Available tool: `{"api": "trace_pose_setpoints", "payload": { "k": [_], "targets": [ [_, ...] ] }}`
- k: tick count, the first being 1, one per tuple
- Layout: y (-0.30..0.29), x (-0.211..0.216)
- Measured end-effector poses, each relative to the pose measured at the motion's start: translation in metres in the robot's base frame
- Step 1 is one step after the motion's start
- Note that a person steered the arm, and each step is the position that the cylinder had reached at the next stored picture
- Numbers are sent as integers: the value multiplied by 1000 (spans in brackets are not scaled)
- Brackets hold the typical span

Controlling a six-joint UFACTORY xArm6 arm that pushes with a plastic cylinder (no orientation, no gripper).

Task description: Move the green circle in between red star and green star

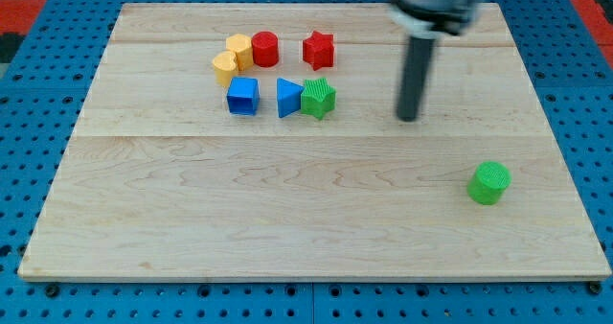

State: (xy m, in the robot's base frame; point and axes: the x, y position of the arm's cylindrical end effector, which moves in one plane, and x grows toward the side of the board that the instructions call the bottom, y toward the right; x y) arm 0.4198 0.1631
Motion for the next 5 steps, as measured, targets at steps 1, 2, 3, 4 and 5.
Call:
{"api": "trace_pose_setpoints", "payload": {
  "k": [1,2,3,4,5],
  "targets": [
    [74,58],
    [86,133],
    [33,101],
    [-14,54],
    [-21,1]
  ]
}}
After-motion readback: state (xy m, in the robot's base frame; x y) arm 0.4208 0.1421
